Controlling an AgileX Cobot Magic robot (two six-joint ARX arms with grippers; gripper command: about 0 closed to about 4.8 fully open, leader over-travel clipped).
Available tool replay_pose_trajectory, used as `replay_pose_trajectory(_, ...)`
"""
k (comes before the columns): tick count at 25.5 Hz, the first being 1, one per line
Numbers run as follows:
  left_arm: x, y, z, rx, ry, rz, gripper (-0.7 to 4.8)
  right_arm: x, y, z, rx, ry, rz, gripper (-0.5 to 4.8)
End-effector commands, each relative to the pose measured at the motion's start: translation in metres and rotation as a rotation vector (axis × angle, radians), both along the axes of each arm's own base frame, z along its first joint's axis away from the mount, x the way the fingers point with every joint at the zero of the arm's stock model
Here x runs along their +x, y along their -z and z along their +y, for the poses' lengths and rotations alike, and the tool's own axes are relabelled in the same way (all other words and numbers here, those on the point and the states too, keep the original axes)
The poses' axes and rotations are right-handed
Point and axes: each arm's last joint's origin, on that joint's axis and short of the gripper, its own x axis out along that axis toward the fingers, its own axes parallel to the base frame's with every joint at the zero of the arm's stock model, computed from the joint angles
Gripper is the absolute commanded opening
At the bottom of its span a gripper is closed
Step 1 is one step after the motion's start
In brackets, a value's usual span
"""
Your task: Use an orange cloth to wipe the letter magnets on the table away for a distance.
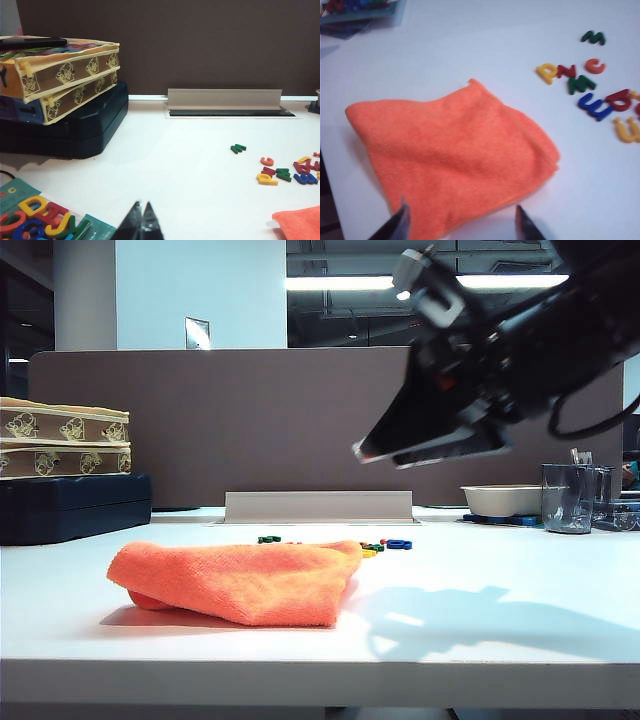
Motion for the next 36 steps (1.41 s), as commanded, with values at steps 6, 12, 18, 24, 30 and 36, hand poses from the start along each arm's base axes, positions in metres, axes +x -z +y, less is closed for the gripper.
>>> replay_pose_trajectory(6, 0.0, -0.001, 0.0, -0.003, 0.005, 0.005, -0.05, 0.006, 0.003, 0.026, 0.016, -0.074, -0.025, 2.85)
replay_pose_trajectory(12, 0.0, -0.001, 0.0, -0.003, 0.005, 0.004, -0.05, 0.009, 0.006, 0.046, -0.003, -0.131, -0.035, 3.21)
replay_pose_trajectory(18, 0.0, -0.001, 0.0, -0.003, 0.005, 0.003, -0.05, 0.02, 0.015, 0.065, -0.031, -0.16, -0.035, 3.48)
replay_pose_trajectory(24, 0.0, -0.001, 0.0, -0.003, 0.006, 0.003, -0.05, 0.037, 0.026, 0.081, -0.052, -0.161, -0.01, 4.05)
replay_pose_trajectory(30, 0.0, -0.001, 0.0, -0.003, 0.006, 0.003, -0.05, 0.042, 0.036, 0.087, -0.075, -0.165, 0.024, 4.04)
replay_pose_trajectory(36, 0.0, -0.001, 0.0, -0.003, 0.006, 0.004, -0.05, 0.042, 0.053, 0.087, -0.12, -0.167, 0.087, 4.04)
